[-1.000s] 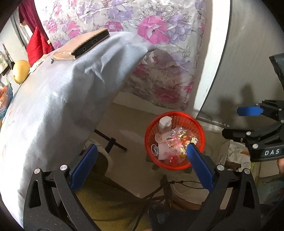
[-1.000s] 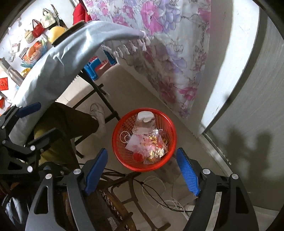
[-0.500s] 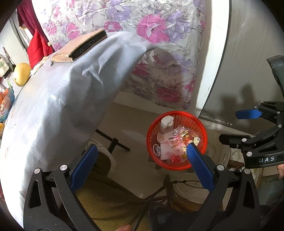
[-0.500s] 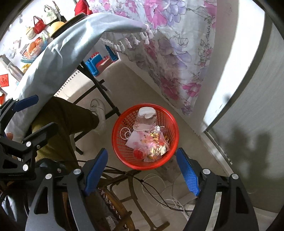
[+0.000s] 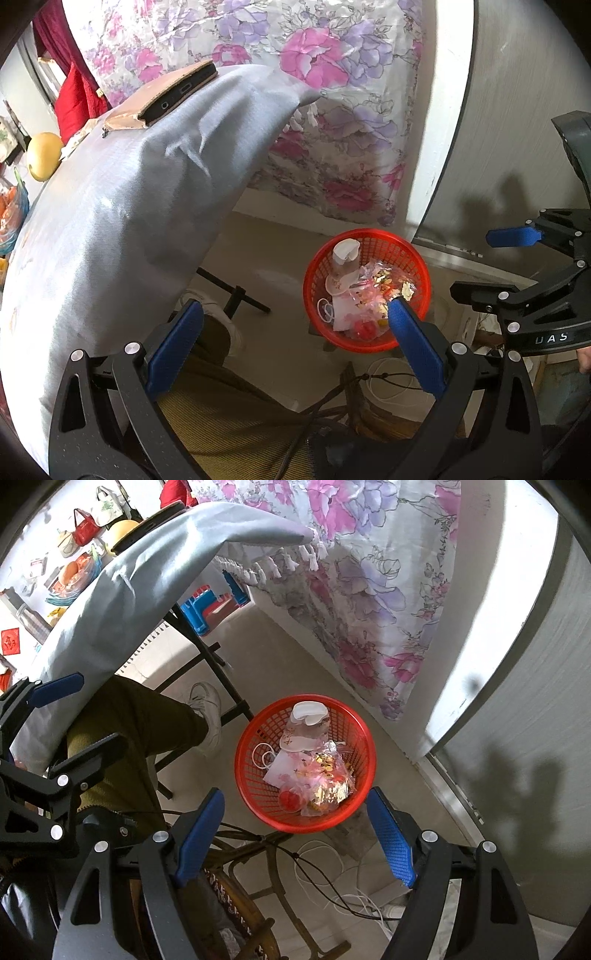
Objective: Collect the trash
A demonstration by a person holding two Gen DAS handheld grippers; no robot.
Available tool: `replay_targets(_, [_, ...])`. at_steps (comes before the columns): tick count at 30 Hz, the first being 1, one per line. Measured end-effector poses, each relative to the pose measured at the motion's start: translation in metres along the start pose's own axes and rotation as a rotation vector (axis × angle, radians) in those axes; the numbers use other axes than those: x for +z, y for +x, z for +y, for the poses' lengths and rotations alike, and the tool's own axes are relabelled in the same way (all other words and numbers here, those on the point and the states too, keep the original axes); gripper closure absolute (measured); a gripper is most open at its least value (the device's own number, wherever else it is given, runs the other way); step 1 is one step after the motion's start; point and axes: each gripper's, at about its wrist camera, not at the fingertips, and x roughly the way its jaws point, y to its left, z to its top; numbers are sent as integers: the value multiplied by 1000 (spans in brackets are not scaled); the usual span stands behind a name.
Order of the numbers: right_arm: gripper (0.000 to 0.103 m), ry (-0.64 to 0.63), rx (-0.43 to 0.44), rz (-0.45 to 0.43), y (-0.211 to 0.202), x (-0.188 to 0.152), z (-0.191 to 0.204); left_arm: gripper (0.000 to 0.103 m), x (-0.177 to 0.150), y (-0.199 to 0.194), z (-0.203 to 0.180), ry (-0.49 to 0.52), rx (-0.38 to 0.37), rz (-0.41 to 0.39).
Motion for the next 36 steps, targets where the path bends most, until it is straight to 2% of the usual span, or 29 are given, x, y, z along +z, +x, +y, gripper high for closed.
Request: replay_targets(36, [25, 0, 4, -1, 2, 1, 3, 7, -3, 0, -3, 12, 2, 0])
